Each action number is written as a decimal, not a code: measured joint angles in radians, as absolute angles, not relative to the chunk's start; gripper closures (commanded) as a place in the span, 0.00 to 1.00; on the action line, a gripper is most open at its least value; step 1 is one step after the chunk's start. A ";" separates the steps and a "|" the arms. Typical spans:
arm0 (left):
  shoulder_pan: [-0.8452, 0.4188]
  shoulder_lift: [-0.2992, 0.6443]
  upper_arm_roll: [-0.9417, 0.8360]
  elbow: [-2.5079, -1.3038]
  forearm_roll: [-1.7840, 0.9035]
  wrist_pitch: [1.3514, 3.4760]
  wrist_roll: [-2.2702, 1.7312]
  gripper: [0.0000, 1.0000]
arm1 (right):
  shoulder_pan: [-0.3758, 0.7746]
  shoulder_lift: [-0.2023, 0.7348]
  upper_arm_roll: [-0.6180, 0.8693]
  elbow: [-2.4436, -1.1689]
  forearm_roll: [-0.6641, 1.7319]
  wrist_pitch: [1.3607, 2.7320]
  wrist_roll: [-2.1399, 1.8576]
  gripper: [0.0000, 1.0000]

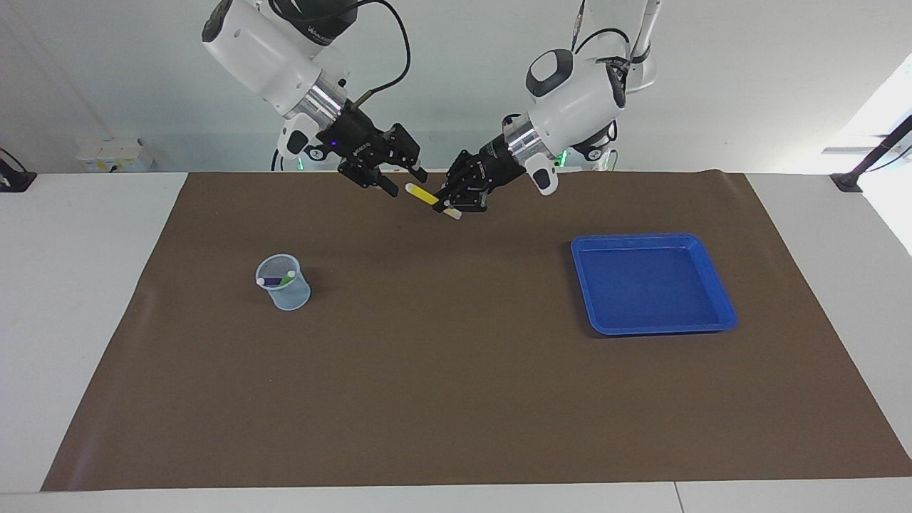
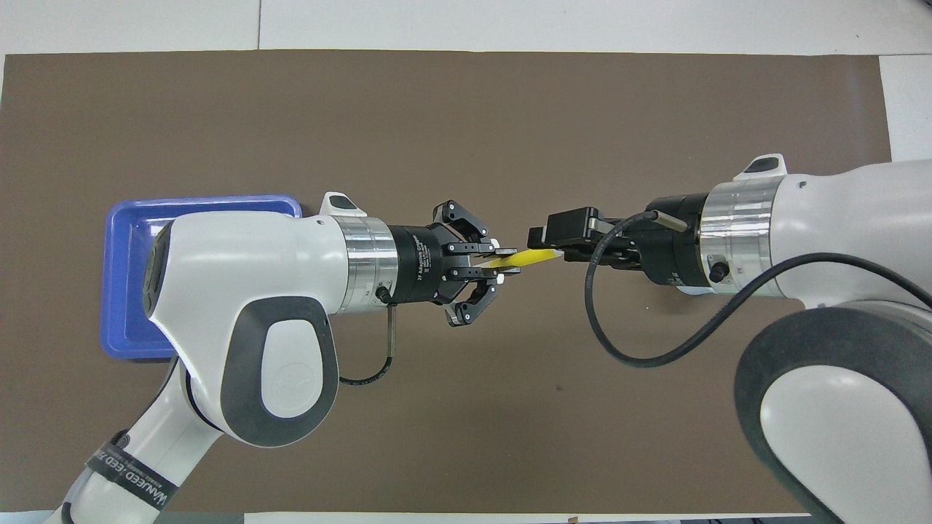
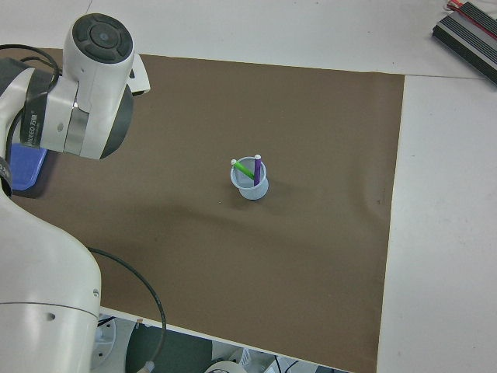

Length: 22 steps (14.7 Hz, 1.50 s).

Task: Transfer and insert pens with both arms
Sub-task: 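Grasp the yellow pen tip with the right gripper, open the left gripper, then insert the yellow pen into the cup while the left gripper withdraws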

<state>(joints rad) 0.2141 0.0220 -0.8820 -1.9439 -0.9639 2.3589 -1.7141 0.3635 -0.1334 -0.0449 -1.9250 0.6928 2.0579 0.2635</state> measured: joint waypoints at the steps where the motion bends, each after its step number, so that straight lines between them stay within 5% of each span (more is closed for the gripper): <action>1: 0.214 0.022 -0.882 -1.944 -0.964 2.359 -1.714 1.00 | 0.365 -0.133 -0.044 -1.928 0.693 2.067 0.264 0.49; 5: 0.214 0.022 -0.882 -1.944 -0.965 2.362 -1.714 1.00 | 0.365 -0.133 -0.044 -1.932 0.693 2.079 0.264 0.54; 8: 0.214 0.022 -0.882 -1.944 -0.973 2.364 -1.715 1.00 | 0.365 -0.133 -0.044 -1.939 0.693 2.080 0.264 0.75; 9: 0.214 0.022 -0.882 -1.944 -0.978 2.367 -1.715 1.00 | 0.365 -0.133 -0.044 -1.940 0.693 2.080 0.264 1.00; 14: 0.215 0.020 -0.880 -1.945 -0.985 2.374 -1.717 1.00 | 0.364 -0.134 -0.045 -1.944 0.692 2.081 0.264 1.00; 15: 0.214 0.019 -0.881 -1.946 -0.987 2.375 -1.720 0.01 | 0.364 -0.134 -0.045 -1.944 0.692 2.081 0.264 1.00; 22: 0.216 -0.006 -0.879 -1.946 -0.990 2.396 -1.749 0.00 | 0.348 -0.133 -0.047 -1.917 0.537 2.007 0.242 1.00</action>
<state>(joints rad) 0.2162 -0.0065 -0.8786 -1.9460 -0.9897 2.3959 -1.7494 0.3477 -0.1327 -0.0473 -1.9172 0.5375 2.0068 0.2421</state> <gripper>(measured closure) 0.216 0.828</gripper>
